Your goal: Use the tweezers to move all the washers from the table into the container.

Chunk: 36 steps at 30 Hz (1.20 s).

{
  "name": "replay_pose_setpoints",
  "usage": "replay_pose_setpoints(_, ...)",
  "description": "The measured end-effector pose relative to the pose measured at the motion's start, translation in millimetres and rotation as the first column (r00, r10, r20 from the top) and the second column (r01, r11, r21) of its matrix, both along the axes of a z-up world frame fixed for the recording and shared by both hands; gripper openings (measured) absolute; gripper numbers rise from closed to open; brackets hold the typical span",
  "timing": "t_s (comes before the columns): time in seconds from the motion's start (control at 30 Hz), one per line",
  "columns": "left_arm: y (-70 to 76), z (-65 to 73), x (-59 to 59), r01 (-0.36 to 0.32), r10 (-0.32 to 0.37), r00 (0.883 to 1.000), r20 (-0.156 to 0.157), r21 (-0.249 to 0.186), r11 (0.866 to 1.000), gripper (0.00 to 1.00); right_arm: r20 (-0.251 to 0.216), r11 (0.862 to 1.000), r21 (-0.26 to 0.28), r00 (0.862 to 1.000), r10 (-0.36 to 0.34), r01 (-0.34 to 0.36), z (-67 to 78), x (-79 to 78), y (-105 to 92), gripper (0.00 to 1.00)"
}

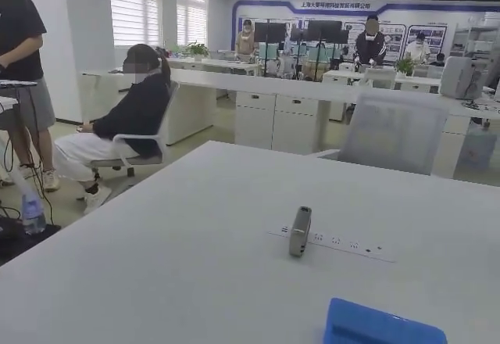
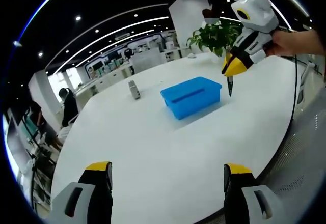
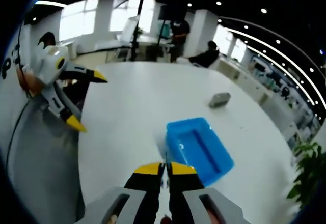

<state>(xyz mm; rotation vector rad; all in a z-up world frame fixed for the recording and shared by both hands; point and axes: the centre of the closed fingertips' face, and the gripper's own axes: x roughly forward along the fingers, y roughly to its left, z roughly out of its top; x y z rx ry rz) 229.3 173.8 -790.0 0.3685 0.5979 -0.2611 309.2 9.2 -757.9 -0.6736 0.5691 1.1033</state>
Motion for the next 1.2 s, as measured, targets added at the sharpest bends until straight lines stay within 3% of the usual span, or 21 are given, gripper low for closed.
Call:
replay_pose_setpoints(0.17, 0.2, 0.7, -0.3, -0.001, 0.001, 1.0, 0.002, -0.001, 1.0, 0.92, -0.025, 0.997, -0.062, 0.998, 0.054, -0.055, -19.3, -7.6, 0.4, 0.01)
replay_pose_setpoints(0.2, 0.2, 0.5, -0.4, -0.002, 0.002, 1.0, 0.001, 0.0, 1.0, 0.92, -0.047, 0.994, -0.084, 0.997, 0.069, -0.073, -25.1, -11.2, -0.3, 0.01)
replay_pose_setpoints(0.33, 0.3, -0.2, -0.6, -0.002, 0.002, 1.0, -0.003, 0.004, 1.0, 0.92, -0.052, 0.983, -0.152, 0.994, 0.096, -0.103, -44.6, -11.2, 0.1, 0.01)
replay_pose_setpoints(0.53, 1.3, -0.3, -0.4, -0.007, 0.007, 1.0, -0.005, 0.005, 1.0, 0.92, -0.083, 0.984, -0.12, 0.989, 0.119, -0.129, -55.1, -11.3, 15.0, 0.02)
replay_pose_setpoints(0.83, 1.6, -1.5, -0.2, -0.009, 0.009, 1.0, -0.009, 0.006, 1.0, 0.91, -0.116, 0.977, -0.125, 0.981, 0.156, -0.17, -78.8, -10.9, 37.6, 0.02)
replay_pose_setpoints(1.0, 2.6, -2.2, -0.4, -0.013, 0.013, 1.0, -0.013, 0.011, 1.0, 0.91, -0.159, 0.97, -0.141, 0.972, 0.173, -0.196, -97.2, -14.8, 42.2, 0.02)
replay_pose_setpoints(1.2, 4.0, -2.7, -0.1, -0.019, 0.019, 1.0, -0.015, 0.014, 1.0, 0.91, -0.17, 0.969, -0.146, 0.97, 0.176, -0.201, -104.1, -12.0, 42.4, 0.02)
